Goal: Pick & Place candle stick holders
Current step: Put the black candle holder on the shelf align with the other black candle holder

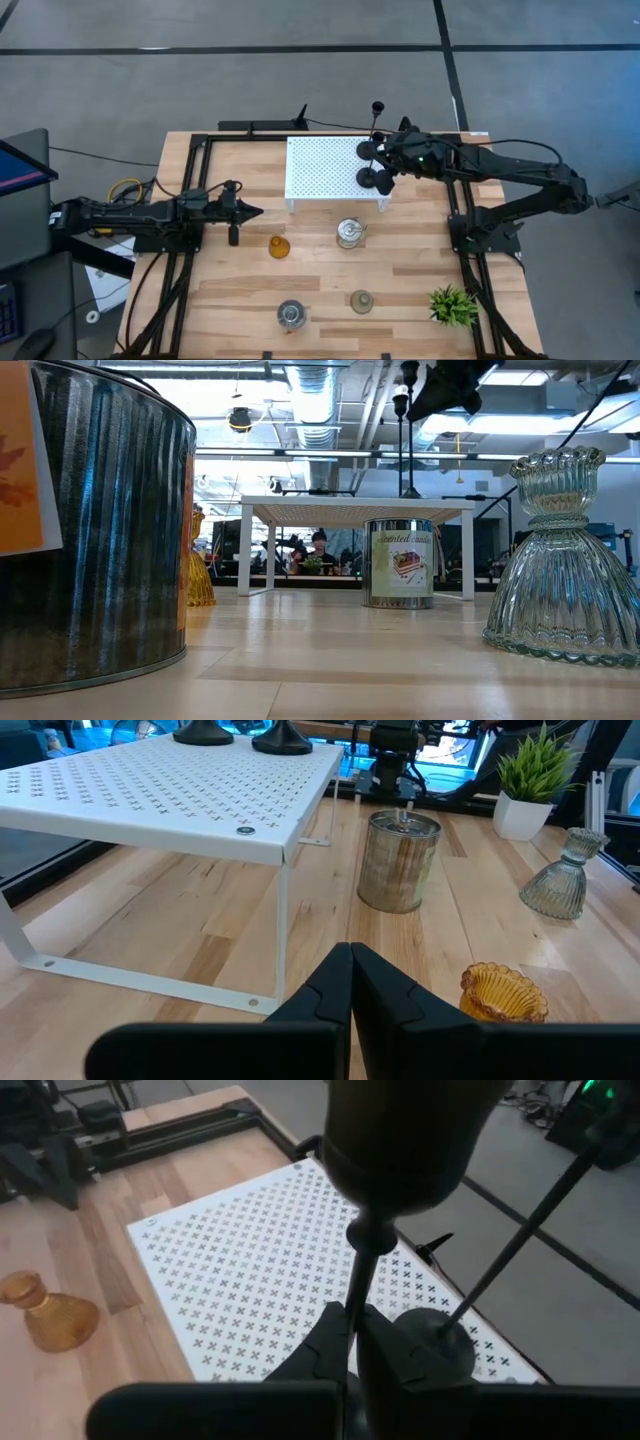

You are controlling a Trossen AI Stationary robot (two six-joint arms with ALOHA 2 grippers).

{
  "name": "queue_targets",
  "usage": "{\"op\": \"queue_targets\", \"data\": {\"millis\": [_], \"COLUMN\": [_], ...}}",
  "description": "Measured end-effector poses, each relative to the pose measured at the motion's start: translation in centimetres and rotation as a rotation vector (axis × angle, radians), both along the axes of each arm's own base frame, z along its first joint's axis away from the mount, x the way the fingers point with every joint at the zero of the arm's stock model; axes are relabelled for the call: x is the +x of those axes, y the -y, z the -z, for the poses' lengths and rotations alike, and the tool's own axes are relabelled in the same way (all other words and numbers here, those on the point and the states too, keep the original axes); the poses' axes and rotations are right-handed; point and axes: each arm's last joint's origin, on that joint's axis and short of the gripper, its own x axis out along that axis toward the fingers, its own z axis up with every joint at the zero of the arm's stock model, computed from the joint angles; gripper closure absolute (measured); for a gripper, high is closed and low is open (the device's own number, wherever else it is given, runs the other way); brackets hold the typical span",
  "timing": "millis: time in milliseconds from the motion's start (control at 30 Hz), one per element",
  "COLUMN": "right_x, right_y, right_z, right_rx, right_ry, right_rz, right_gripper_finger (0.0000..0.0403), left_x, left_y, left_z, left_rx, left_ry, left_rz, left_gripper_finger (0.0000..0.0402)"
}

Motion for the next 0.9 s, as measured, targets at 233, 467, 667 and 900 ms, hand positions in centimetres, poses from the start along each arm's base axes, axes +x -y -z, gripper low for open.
{"op": "queue_targets", "data": {"millis": [233, 467, 667, 900], "right_x": [0.13, 0.13, 0.08, 0.11], "right_y": [0.09, 0.09, 0.09, 0.07], "right_z": [0.11, 0.13, 0.29, 0.31], "right_rx": [0.011, 0.011, 0.013, 0.006], "right_ry": [-0.004, -0.006, -0.023, -0.027], "right_rz": [-0.009, -0.009, -0.008, -0.015], "right_gripper_finger": [0.0403, 0.04, 0.0361, 0.0308], "left_x": [0.0, 0.0, 0.0, 0.0], "left_y": [-0.01, 0.0, 0.0, 0.0], "left_z": [0.0, 0.0, 0.0, 0.0], "left_rx": [0.0, 0.0, 0.0, 0.0], "left_ry": [0.0, 0.0, 0.0, 0.0], "left_rz": [-0.001, 0.0, 0.0, -0.001], "left_gripper_finger": [0.0396, 0.0396, 0.0396, 0.0396]}}
